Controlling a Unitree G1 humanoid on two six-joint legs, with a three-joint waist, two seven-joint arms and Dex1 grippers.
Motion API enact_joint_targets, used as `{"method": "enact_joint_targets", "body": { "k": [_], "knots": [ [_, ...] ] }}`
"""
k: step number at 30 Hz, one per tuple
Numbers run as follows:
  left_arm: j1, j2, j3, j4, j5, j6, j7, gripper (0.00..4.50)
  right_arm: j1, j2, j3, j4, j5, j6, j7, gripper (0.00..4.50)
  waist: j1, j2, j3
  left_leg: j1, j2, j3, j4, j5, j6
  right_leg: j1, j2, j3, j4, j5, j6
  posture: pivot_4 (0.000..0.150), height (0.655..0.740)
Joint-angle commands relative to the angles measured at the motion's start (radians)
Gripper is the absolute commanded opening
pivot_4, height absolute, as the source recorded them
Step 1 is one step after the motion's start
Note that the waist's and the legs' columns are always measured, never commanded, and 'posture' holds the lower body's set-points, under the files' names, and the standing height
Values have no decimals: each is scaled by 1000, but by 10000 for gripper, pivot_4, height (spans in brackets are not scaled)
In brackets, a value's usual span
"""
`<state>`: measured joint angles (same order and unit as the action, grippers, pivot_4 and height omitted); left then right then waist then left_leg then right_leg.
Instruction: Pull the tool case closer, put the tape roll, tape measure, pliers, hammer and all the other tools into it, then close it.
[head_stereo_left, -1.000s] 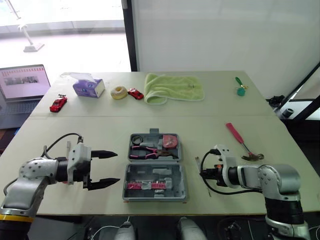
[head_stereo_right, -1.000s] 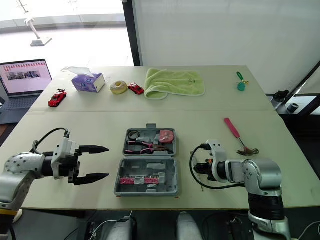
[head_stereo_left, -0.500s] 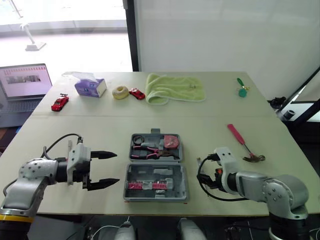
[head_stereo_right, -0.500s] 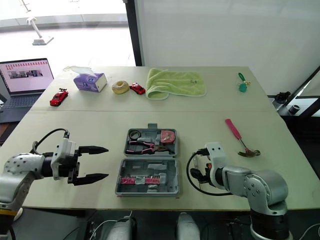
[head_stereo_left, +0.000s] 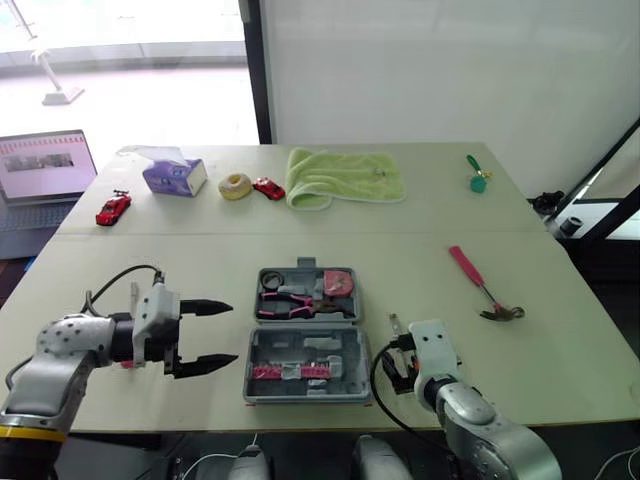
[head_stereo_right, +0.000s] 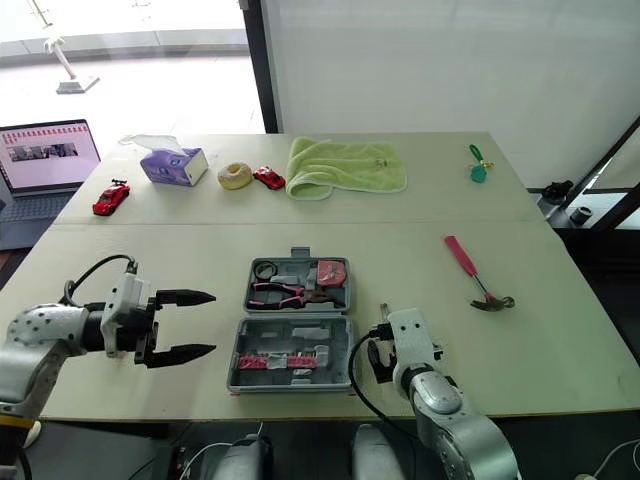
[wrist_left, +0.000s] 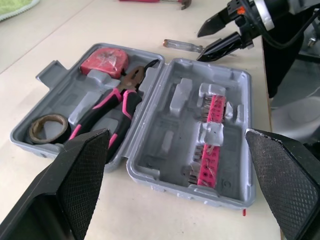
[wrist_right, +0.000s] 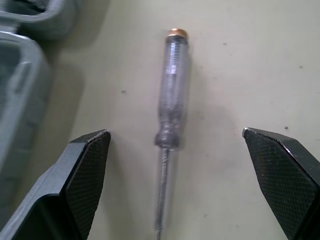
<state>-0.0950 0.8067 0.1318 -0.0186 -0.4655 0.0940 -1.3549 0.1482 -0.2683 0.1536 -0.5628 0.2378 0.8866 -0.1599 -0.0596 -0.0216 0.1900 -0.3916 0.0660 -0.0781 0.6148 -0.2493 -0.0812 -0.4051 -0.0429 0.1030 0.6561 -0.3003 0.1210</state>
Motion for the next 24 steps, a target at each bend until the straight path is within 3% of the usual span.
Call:
{"method": "enact_joint_targets", "body": {
  "k": [1,2,5,12,20,24],
  "knots": [
    [-17,16,10,13,2,-25,-18,45000,20,37,-7,52,-37,-47,4,44739,-4,0,0,0,0,0,0,0,0,0,0,0,0,0,0,1500,7400],
    [-20,16,10,18,3,-27,-21,45000,23,44,-7,64,-44,-48,7,44739,-4,0,0,0,0,0,0,0,0,0,0,0,0,0,0,1500,7400],
    [-21,19,12,25,4,-35,-31,45000,32,65,-2,67,-62,-55,11,36541,-5,-1,-1,0,0,0,0,0,0,0,0,0,0,0,0,1500,7400],
    [-15,21,19,26,6,-39,-33,45000,45,89,4,54,-102,-66,16,1630,3,-1,-1,0,0,0,0,0,0,1,0,0,0,0,0,1500,7400],
    [-18,26,24,39,8,-44,-30,45000,-1,83,2,-14,-149,-85,35,104,15,-1,-1,0,0,0,0,0,0,1,-1,0,0,0,0,1500,7400],
    [-27,34,30,71,13,-63,-35,45000,-143,-170,1,-166,-175,-75,233,104,13,1,1,0,-1,1,1,0,0,0,-1,0,0,0,0,1500,7400]
  ]
}}
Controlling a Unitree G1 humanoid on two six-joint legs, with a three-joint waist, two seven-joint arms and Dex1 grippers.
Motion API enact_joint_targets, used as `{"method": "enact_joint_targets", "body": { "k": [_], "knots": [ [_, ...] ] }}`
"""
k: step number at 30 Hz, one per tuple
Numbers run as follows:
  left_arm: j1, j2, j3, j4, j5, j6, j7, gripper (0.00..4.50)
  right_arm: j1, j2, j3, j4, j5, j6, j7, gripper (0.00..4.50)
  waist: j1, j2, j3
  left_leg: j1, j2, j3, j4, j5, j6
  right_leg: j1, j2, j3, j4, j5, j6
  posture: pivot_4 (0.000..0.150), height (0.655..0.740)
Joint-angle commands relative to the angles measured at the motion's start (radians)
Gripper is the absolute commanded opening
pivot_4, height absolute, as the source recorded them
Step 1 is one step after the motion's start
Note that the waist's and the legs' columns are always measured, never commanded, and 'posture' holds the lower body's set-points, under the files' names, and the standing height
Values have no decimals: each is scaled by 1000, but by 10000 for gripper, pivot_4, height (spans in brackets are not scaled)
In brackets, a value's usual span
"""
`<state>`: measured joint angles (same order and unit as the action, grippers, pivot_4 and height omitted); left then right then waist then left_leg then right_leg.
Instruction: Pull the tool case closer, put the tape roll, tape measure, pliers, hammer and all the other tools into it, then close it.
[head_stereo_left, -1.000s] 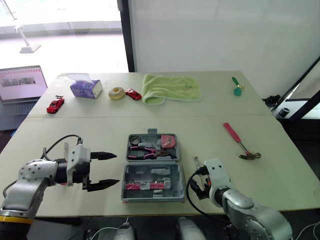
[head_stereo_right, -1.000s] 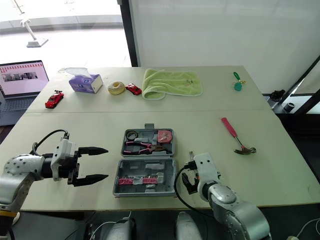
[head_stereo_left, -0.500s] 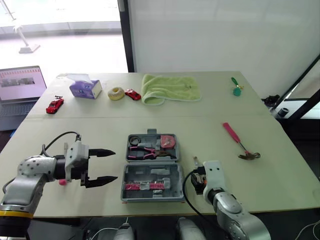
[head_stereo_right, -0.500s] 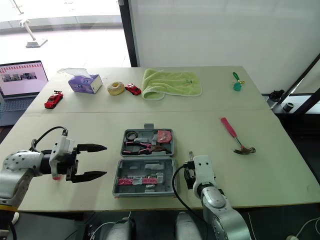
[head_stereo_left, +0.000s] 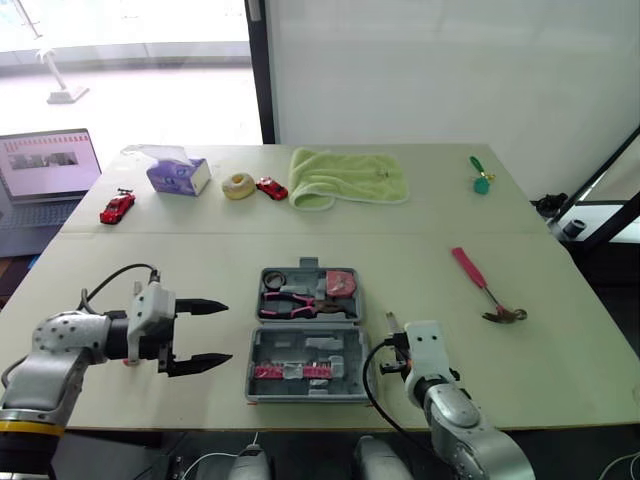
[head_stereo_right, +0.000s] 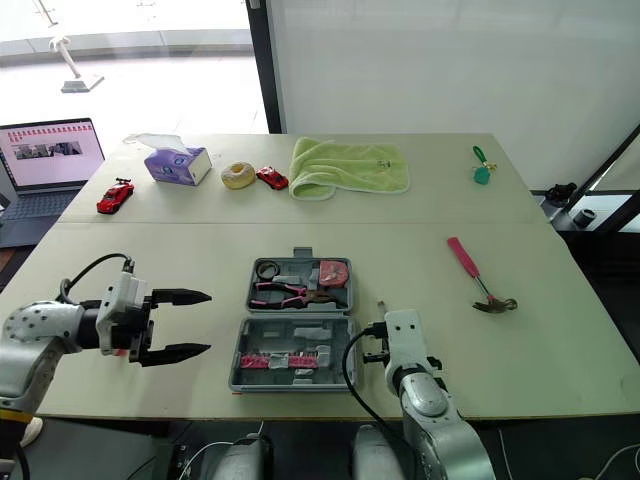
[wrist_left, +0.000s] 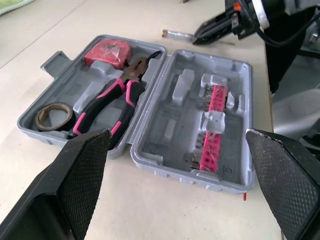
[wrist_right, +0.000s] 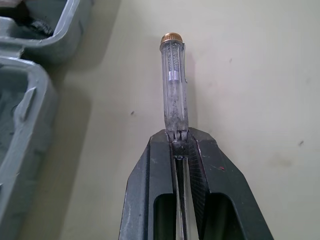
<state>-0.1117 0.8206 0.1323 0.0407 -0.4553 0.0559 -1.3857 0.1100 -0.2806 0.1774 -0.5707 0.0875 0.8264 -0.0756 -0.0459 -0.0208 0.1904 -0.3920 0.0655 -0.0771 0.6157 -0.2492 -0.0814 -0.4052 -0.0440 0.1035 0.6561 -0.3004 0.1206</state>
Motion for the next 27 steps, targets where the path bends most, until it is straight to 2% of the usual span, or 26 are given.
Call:
{"method": "enact_joint_targets", "body": {
  "k": [1,5,8,12,15,18,22,27],
  "knots": [
    [-13,22,30,20,4,-30,-7,45000,-150,-222,-32,-182,4,-1,220,104,-2,1,0,0,0,0,0,0,0,0,0,0,0,0,0,1500,7400],
    [-25,23,24,47,8,-46,-22,45000,-343,-402,-2,-206,126,42,490,104,0,0,0,1,1,-2,-1,0,0,0,2,-1,0,1,3,1500,7400],
    [-31,24,15,60,12,-56,-36,45000,-515,-445,60,-170,206,127,635,104,0,1,1,0,1,-2,-1,0,0,0,2,-2,0,1,3,1500,7400],
    [-44,24,6,77,16,-64,-52,45000,-759,-491,221,-80,226,210,803,104,0,1,1,-1,1,-1,0,0,0,0,1,-2,0,2,3,1500,7400],
    [-47,28,4,88,24,-77,-70,45000,-935,-451,353,5,255,312,896,104,0,2,1,0,1,-1,0,0,0,0,1,-2,1,2,3,1500,7400],
    [-42,29,8,93,27,-94,-84,45000,-1032,-406,450,73,244,365,923,104,0,1,1,0,1,-1,0,0,0,-1,1,-2,1,2,3,1500,7400],
    [-36,21,12,84,21,-110,-91,45000,-1200,-317,665,222,153,349,964,104,-6,2,2,-1,1,-1,0,0,0,-2,1,-2,2,2,3,1500,7400],
    [-25,12,21,71,2,-104,-89,45000,-1257,-249,755,315,119,347,990,104,-10,2,2,-2,1,-2,0,0,0,-5,1,-2,7,1,3,1500,7400]
  ]
}}
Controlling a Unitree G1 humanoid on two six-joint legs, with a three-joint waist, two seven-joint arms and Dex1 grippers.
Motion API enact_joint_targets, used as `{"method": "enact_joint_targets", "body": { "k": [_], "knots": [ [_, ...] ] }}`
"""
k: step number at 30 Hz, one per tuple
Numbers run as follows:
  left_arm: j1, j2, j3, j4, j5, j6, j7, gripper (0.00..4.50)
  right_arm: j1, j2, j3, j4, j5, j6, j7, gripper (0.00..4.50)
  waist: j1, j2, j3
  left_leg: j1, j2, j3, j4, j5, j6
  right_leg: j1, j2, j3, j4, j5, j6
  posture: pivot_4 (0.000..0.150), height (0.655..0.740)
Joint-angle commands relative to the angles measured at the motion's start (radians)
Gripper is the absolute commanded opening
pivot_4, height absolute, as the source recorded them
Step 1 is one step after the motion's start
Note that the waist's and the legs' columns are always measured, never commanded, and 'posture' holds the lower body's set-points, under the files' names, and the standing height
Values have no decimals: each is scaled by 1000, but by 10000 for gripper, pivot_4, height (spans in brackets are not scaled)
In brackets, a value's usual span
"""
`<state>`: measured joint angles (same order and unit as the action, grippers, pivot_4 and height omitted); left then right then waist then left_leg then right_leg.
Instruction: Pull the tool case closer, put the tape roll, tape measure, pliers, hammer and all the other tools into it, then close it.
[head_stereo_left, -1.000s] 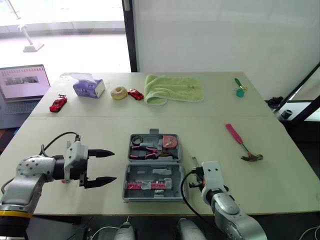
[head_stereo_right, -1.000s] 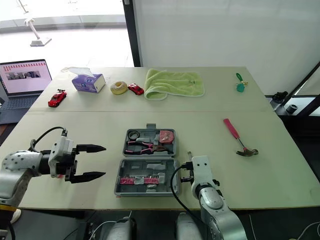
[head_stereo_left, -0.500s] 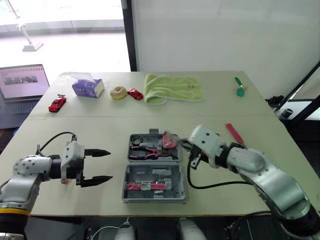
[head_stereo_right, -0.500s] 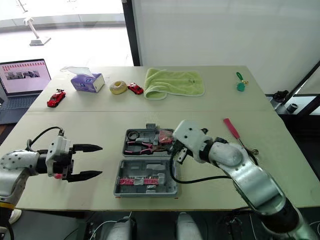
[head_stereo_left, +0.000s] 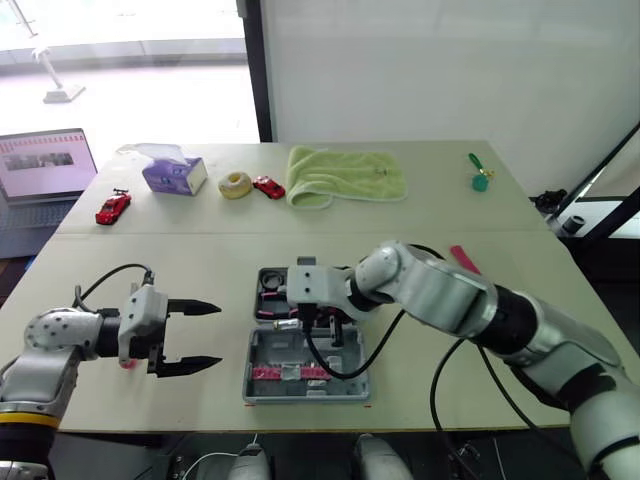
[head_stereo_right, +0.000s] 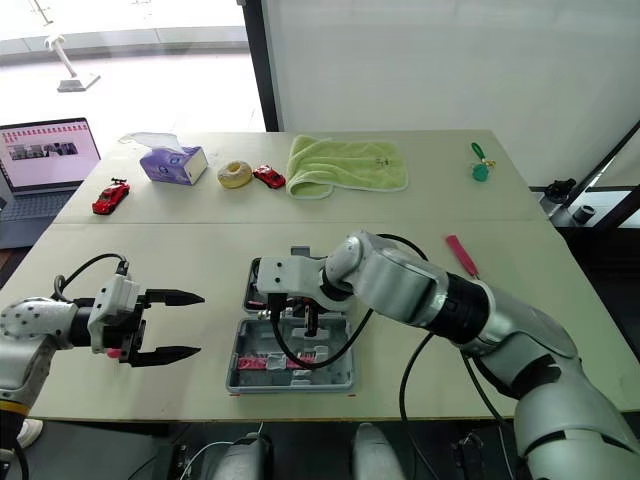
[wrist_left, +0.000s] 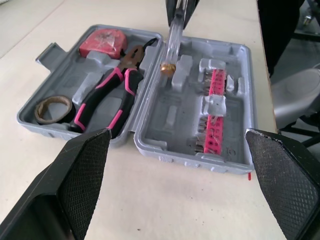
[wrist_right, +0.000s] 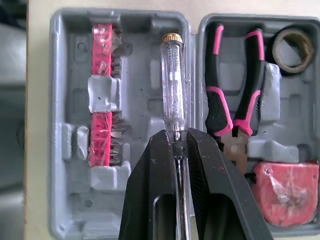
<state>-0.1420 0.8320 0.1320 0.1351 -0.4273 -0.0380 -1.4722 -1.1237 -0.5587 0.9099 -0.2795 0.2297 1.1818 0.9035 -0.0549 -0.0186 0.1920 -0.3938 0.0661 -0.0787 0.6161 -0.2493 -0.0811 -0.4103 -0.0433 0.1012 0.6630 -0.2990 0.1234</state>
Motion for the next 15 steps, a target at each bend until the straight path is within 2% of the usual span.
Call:
{"method": "enact_joint_targets", "body": {
  "k": [1,10,15],
  "knots": [
    [9,3,22,-22,-22,-19,-6,45000,-25,44,32,40,-33,-10,10,104,-5,0,0,0,0,0,0,0,0,0,0,0,0,0,0,1500,7400],
    [13,11,18,-47,-17,-15,7,45000,-13,185,36,179,-93,-40,-23,104,-18,0,0,0,0,-1,0,0,0,-1,1,0,2,0,0,1500,7400],
    [13,17,20,-68,-20,2,13,45000,7,203,40,186,-103,-46,-20,104,-15,0,0,0,0,-1,0,0,0,0,0,0,2,0,0,1500,7400]
  ]
}}
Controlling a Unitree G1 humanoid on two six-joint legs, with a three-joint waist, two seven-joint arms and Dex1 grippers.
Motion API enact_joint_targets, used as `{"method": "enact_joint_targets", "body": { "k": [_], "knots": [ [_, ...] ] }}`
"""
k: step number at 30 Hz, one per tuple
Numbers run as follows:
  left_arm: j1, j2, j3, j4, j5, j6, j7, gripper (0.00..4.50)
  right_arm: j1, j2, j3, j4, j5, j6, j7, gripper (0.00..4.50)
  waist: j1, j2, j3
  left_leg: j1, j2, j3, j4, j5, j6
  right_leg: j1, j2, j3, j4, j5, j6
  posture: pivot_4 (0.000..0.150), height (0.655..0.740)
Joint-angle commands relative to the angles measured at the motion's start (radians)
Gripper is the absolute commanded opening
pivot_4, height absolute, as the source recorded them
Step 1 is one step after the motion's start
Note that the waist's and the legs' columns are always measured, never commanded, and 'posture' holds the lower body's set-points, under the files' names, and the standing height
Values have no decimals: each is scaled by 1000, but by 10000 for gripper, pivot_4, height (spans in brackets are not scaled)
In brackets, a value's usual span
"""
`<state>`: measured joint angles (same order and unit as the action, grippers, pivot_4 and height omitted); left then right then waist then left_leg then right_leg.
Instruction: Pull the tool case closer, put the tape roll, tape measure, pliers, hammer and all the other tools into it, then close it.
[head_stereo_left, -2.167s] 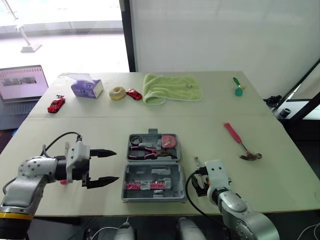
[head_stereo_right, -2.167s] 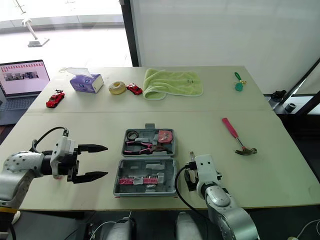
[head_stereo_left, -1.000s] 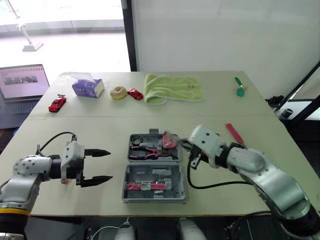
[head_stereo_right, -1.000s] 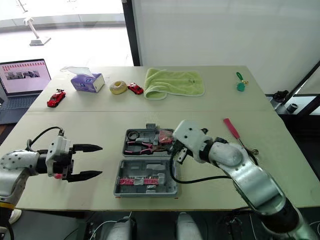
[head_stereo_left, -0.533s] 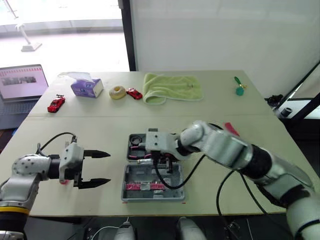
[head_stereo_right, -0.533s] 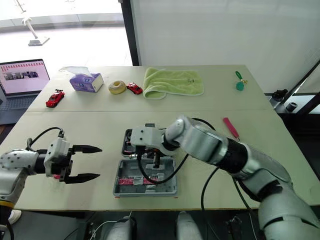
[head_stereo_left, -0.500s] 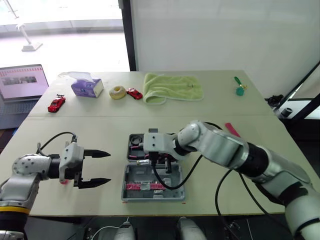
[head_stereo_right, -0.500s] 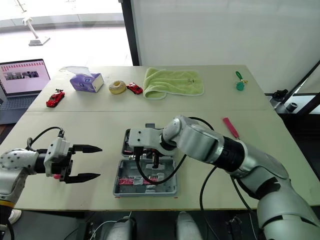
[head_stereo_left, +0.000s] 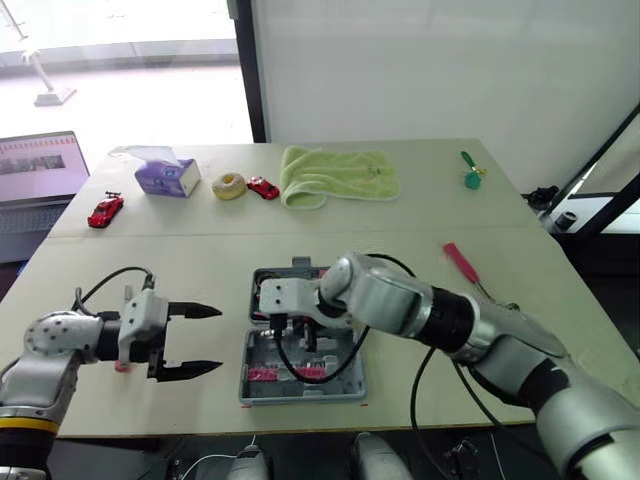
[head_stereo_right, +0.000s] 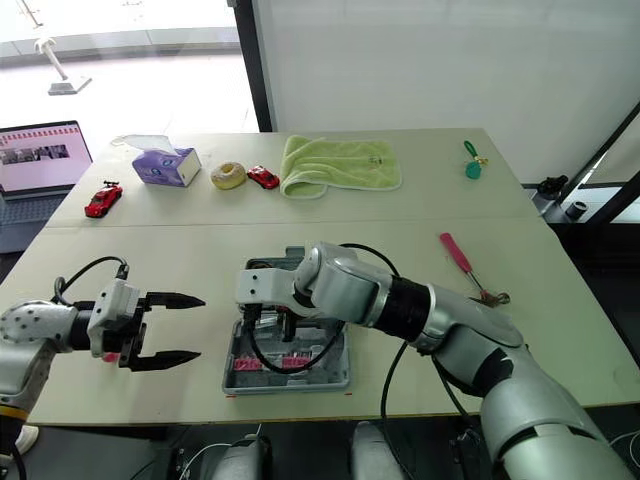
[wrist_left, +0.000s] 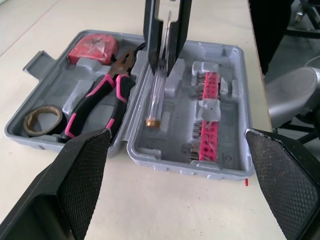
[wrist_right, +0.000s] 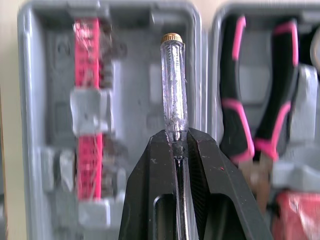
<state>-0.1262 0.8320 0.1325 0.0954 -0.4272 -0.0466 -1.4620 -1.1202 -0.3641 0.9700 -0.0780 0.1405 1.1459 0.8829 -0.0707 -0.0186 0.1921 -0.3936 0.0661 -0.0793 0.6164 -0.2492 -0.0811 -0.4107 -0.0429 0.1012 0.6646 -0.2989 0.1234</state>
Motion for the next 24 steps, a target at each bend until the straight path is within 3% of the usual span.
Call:
{"method": "enact_joint_targets", "body": {
  "k": [1,24],
  "knots": [
    [-3,21,17,-29,-15,11,2,45000,9,16,-18,-5,-22,-19,-7,104,1,0,0,0,0,0,0,0,0,0,0,0,0,0,0,1500,7400],
    [0,34,24,-67,-18,63,19,45000,119,114,-19,124,-146,-152,-49,104,-3,0,0,0,0,-1,0,0,0,0,0,0,0,0,0,1500,7400]
  ]
}}
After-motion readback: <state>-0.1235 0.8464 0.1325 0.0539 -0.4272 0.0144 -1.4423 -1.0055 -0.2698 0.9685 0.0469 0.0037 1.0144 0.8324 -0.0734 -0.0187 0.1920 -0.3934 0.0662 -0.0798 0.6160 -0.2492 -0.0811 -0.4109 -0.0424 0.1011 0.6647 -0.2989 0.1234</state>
